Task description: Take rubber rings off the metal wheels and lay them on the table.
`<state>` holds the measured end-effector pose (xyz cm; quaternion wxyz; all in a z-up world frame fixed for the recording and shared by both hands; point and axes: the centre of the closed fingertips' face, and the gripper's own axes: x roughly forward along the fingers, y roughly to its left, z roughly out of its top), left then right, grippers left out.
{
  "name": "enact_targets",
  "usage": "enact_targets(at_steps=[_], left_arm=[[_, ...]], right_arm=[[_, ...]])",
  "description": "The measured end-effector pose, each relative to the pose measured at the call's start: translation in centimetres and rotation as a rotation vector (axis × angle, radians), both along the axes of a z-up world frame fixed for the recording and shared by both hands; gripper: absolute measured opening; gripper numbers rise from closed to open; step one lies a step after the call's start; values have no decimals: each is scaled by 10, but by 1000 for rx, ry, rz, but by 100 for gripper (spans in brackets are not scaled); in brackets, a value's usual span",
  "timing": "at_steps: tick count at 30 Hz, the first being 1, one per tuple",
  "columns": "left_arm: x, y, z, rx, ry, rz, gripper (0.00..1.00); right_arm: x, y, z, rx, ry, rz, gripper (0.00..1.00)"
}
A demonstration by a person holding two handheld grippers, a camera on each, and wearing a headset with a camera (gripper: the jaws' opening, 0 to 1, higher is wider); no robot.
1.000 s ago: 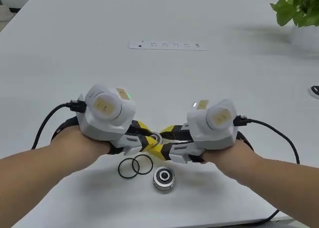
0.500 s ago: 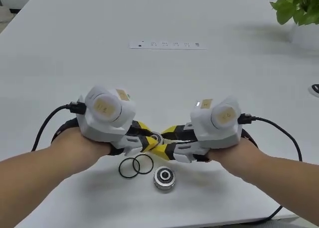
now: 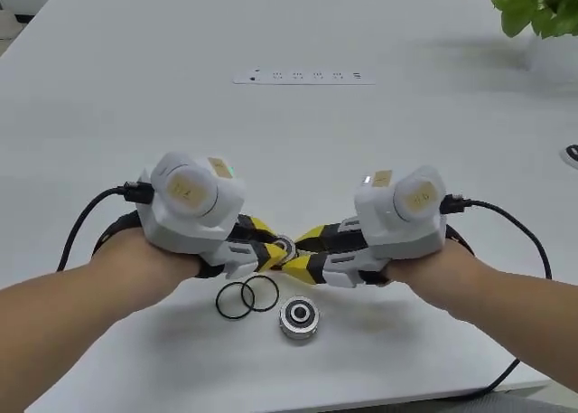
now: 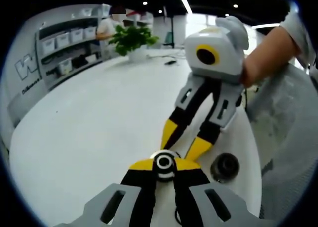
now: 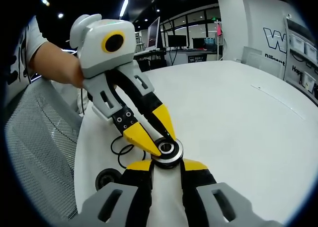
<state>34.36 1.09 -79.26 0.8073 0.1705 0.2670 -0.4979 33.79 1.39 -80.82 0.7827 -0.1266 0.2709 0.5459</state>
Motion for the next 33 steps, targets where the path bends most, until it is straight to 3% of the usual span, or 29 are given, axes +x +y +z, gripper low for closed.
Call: enact_targets(at_steps=[2,11,18,33], left_arm=[[0,0,0,0,-1,-1,13],[0,0,1,-1,-1,0,13],[0,0,1,0,-2,0,13],[1,1,0,-1,1,5,13]], right_arm=[[0,1,0,-4,9,-2,19],[4,9,2,-9,-46,-9,30],[4,10,1,-17,-49,-3,24],[1,3,3,-4,-12,-1,21]])
